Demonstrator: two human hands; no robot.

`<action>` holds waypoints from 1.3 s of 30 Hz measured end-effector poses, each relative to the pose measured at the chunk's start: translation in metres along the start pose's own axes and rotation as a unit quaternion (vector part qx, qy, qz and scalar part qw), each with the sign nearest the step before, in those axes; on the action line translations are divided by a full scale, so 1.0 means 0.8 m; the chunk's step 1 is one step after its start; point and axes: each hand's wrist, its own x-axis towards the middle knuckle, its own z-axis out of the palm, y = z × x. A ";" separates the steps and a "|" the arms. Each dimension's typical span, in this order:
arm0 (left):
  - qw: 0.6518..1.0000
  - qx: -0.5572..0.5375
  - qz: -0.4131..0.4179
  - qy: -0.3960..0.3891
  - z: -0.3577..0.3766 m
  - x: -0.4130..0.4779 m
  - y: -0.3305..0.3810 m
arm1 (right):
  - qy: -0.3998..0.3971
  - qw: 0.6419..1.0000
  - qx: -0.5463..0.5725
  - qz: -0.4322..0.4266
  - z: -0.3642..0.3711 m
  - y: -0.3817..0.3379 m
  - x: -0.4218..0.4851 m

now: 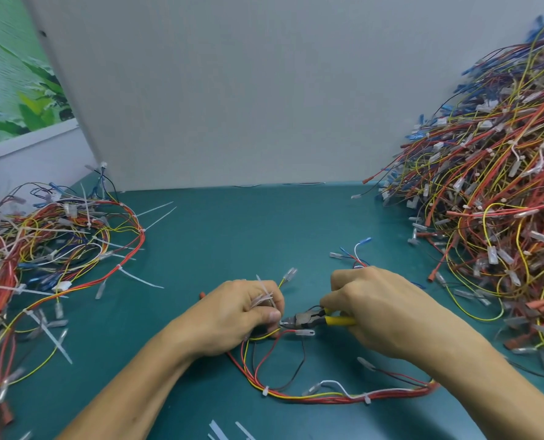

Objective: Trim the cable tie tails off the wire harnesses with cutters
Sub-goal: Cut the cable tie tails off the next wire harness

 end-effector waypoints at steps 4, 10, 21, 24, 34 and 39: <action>1.000 0.003 0.001 0.001 0.000 0.000 -0.001 | 0.001 1.000 -0.002 -0.007 -0.001 -0.001 0.000; 1.000 0.005 0.000 -0.006 0.001 0.001 0.001 | 0.004 1.000 -0.010 -0.011 0.004 -0.004 0.003; 1.000 0.008 0.001 0.002 -0.001 0.001 0.004 | 0.012 1.000 -0.009 -0.005 0.003 -0.005 0.003; 1.000 0.017 0.004 0.002 -0.002 -0.001 0.006 | 0.012 1.000 -0.012 -0.004 0.001 -0.007 0.003; 0.999 0.009 -0.013 0.044 -0.008 -0.007 0.005 | 0.038 0.999 -0.012 0.013 -0.001 -0.012 0.001; 0.981 0.039 0.028 0.188 -0.041 -0.032 0.027 | 0.130 0.980 0.150 0.016 -0.017 -0.001 -0.006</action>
